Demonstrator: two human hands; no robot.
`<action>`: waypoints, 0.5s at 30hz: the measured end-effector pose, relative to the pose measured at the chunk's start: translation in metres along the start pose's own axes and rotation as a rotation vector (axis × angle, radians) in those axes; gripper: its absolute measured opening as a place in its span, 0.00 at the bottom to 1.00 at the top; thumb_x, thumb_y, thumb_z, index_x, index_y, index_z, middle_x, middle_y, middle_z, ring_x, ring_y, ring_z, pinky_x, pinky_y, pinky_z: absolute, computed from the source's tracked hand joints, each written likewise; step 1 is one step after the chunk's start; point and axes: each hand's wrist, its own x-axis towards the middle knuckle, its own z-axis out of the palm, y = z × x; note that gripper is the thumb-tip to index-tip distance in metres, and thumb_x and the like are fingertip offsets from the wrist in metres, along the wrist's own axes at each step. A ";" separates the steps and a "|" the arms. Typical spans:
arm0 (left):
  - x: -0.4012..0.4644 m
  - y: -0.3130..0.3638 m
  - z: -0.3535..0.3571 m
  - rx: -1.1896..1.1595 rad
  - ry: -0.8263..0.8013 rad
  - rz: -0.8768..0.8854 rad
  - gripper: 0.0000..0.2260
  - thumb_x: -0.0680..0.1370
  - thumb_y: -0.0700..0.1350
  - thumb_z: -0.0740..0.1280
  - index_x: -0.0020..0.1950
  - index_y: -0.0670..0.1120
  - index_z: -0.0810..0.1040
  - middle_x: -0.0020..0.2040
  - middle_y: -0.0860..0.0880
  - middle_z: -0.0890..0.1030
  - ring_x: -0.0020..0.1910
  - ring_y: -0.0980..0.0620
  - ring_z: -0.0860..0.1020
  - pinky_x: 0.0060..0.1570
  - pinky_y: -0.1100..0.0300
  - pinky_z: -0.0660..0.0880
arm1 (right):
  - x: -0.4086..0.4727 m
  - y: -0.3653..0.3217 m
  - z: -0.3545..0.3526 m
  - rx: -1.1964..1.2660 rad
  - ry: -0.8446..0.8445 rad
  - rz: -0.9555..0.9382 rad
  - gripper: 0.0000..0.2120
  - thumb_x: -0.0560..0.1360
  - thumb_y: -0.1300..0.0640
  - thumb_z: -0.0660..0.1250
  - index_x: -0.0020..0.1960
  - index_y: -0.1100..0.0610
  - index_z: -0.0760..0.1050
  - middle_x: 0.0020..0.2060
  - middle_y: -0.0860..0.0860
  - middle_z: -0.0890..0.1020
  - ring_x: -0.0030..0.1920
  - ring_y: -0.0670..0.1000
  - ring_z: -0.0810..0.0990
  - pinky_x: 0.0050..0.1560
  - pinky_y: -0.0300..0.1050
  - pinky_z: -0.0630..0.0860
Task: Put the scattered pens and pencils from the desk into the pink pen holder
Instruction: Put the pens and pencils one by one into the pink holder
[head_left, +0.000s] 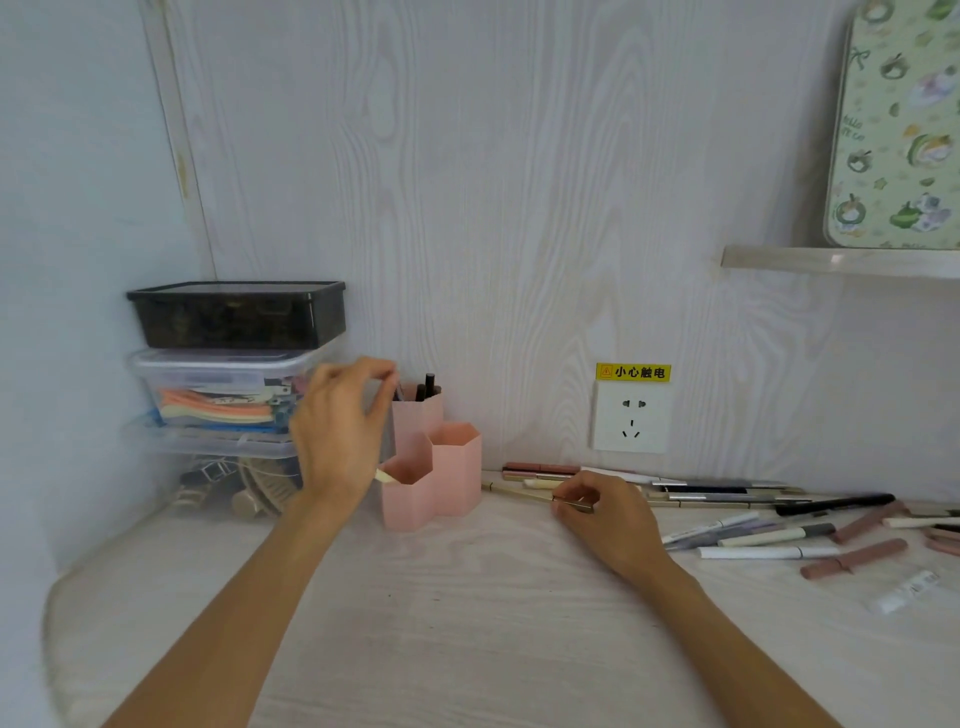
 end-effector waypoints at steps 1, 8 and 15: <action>-0.003 -0.002 0.004 0.023 -0.069 0.007 0.10 0.77 0.47 0.66 0.56 0.47 0.80 0.53 0.46 0.82 0.54 0.48 0.75 0.42 0.58 0.71 | 0.000 0.000 0.000 0.001 -0.003 0.000 0.03 0.68 0.52 0.71 0.39 0.45 0.78 0.37 0.41 0.82 0.41 0.42 0.78 0.43 0.39 0.72; -0.043 0.005 0.001 -0.178 -0.076 -0.232 0.36 0.68 0.56 0.74 0.72 0.51 0.63 0.68 0.49 0.70 0.65 0.47 0.70 0.60 0.47 0.72 | 0.002 0.002 0.001 0.031 -0.002 0.004 0.03 0.69 0.52 0.71 0.40 0.45 0.79 0.39 0.41 0.82 0.42 0.42 0.79 0.44 0.40 0.73; -0.068 -0.005 0.011 -0.566 -0.175 -0.703 0.32 0.66 0.46 0.78 0.66 0.48 0.67 0.51 0.53 0.80 0.52 0.52 0.79 0.57 0.51 0.73 | 0.006 0.002 -0.001 0.225 0.050 -0.024 0.06 0.72 0.59 0.70 0.43 0.47 0.80 0.41 0.43 0.83 0.42 0.44 0.80 0.49 0.39 0.75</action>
